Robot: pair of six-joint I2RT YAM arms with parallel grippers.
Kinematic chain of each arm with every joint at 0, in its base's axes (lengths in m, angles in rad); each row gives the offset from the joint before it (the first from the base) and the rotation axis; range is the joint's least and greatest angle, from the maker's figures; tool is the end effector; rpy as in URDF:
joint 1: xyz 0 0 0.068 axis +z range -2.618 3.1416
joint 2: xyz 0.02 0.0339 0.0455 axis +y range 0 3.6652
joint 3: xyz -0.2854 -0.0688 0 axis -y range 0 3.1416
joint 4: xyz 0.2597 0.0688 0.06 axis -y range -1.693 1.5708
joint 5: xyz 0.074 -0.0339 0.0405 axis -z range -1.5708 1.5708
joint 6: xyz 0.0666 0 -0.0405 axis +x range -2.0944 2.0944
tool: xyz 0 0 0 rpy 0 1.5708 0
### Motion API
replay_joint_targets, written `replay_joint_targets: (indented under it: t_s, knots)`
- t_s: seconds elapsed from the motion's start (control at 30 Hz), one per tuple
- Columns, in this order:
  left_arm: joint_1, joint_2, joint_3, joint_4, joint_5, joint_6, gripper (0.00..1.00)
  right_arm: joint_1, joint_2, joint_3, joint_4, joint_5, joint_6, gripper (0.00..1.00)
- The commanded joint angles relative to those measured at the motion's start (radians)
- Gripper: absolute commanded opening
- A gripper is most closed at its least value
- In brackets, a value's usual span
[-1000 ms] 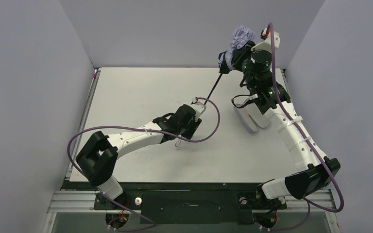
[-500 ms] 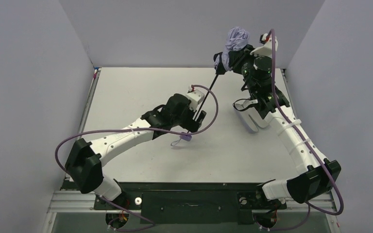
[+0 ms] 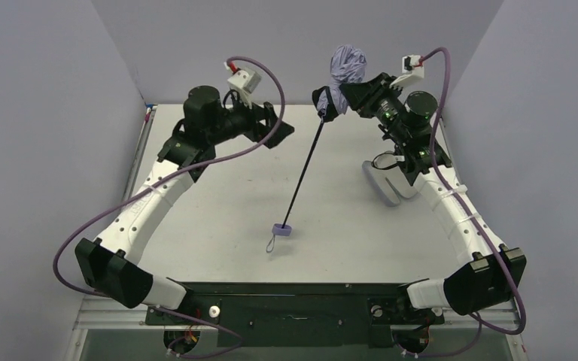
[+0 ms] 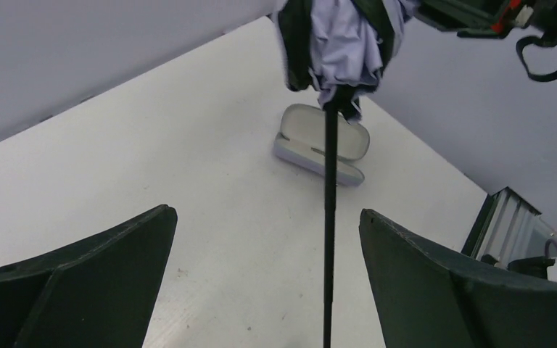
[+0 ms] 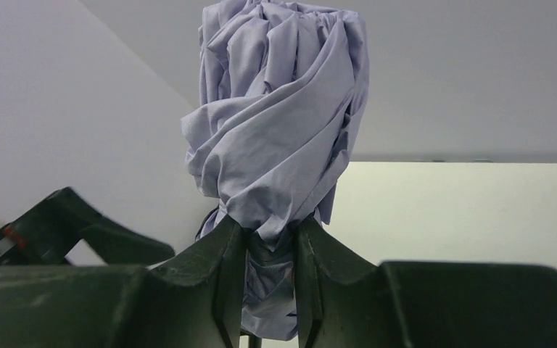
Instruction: Open the umbrella
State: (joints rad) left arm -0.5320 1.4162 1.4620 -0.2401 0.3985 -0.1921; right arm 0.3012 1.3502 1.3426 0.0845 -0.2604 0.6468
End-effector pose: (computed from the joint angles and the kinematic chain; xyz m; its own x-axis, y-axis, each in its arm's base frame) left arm 0.3019 -0.2077 0.4412 -0.3152 -0.0186 -0.9488 0.7492 0.6088 -0.2609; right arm 0.3345 0.1219 0.4606 -0.2619 0.5284 -0.8076 -0.4686 0.6619 0.5851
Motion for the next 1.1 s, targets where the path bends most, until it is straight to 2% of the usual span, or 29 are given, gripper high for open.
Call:
replay_joint_targets:
  t_s: [0.0, 0.03, 0.23, 0.37, 0.7, 0.77, 0.8, 0.83, 0.9, 0.93, 0.97, 1.0, 1.03, 1.07]
  knots:
    - [0.091, 0.028, 0.100, 0.088, 0.233, -0.138, 0.98, -0.058, -0.006, -0.003, 0.324, -0.281, 0.211, 0.00]
    - [0.097, 0.034, 0.104, 0.118, 0.248, -0.153, 0.97, -0.066, 0.000, -0.008, 0.390, -0.344, 0.238, 0.00]
    - [0.076, 0.060, 0.084, 0.276, 0.375, -0.354, 0.97, -0.072, 0.025, -0.026, 0.540, -0.423, 0.363, 0.00]
    - [0.038, 0.066, 0.091, 0.313, 0.362, -0.378, 0.97, -0.063, 0.027, -0.041, 0.583, -0.450, 0.408, 0.00]
    - [-0.020, 0.111, 0.148, 0.300, 0.230, -0.350, 0.98, 0.011, -0.002, -0.066, 0.533, -0.497, 0.337, 0.00]
    - [-0.020, 0.115, 0.141, 0.297, 0.219, -0.345, 0.89, 0.017, -0.005, -0.063, 0.521, -0.497, 0.327, 0.00]
    - [-0.016, 0.114, 0.136, 0.297, 0.216, -0.343, 0.76, 0.017, -0.007, -0.057, 0.511, -0.493, 0.323, 0.00]
    - [-0.013, 0.113, 0.123, 0.303, 0.215, -0.341, 0.69, 0.015, -0.009, -0.052, 0.490, -0.491, 0.312, 0.00]
    - [0.000, 0.106, 0.098, 0.325, 0.224, -0.340, 0.40, 0.013, -0.014, -0.031, 0.451, -0.490, 0.289, 0.00]
    - [0.011, 0.101, 0.078, 0.335, 0.245, -0.335, 0.31, 0.011, -0.016, -0.023, 0.435, -0.490, 0.273, 0.04]
    - [0.023, 0.098, 0.070, 0.356, 0.259, -0.335, 0.16, 0.007, -0.018, -0.008, 0.404, -0.492, 0.264, 0.11]
    - [0.029, 0.097, 0.058, 0.383, 0.284, -0.343, 0.10, 0.003, -0.022, 0.000, 0.386, -0.496, 0.249, 0.28]
    - [0.040, 0.095, 0.052, 0.402, 0.296, -0.353, 0.03, -0.008, -0.024, 0.012, 0.348, -0.506, 0.242, 0.38]
    - [0.046, 0.092, 0.039, 0.443, 0.323, -0.376, 0.00, -0.016, -0.028, 0.018, 0.329, -0.511, 0.228, 0.52]
